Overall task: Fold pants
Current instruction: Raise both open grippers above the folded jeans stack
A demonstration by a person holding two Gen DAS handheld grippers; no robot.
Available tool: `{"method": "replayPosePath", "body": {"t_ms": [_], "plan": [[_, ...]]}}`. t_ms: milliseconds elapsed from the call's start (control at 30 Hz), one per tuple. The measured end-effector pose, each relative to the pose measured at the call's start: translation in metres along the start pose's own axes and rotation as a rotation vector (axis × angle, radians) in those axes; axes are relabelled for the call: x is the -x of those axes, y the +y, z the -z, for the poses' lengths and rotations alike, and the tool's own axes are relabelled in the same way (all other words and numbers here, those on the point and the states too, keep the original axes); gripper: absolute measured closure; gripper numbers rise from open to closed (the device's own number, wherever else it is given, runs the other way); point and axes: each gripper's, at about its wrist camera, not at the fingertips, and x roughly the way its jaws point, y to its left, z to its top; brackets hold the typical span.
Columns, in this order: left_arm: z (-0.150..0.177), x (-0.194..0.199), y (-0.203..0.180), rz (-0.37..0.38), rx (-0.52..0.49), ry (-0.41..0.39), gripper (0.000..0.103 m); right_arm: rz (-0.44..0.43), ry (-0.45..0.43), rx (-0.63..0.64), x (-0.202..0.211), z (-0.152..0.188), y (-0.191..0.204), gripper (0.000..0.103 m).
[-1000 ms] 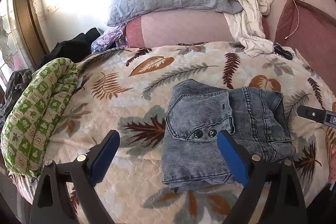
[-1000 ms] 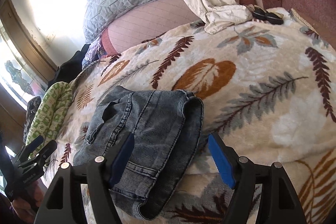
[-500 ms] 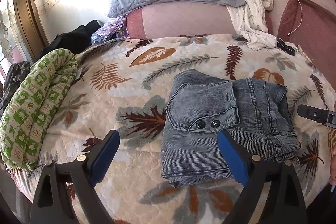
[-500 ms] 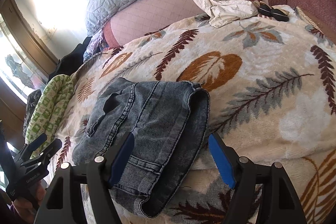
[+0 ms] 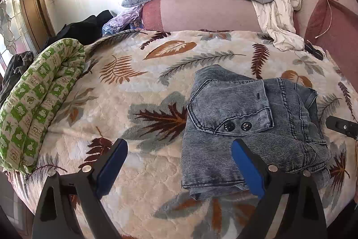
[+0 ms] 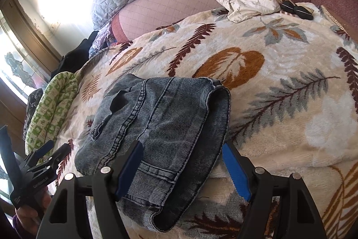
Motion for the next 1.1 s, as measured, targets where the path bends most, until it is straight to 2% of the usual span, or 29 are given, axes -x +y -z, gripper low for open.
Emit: {"method": "replayPosePath", "body": {"t_ms": [567,900,1100], "plan": [[-0.007,-0.005,0.006,0.0,0.015,0.0,0.009,-0.008,0.015,0.008,-0.004,0.0,0.004,0.026],[-0.024,-0.015,0.015,0.044,0.043,0.024,0.009,-0.048,0.013,-0.027,-0.003,-0.004,-0.003,0.026],[-0.036,-0.035,0.018,0.114,0.06,0.088,0.009,-0.073,0.019,-0.067,-0.004,-0.005,-0.008,0.026]]}}
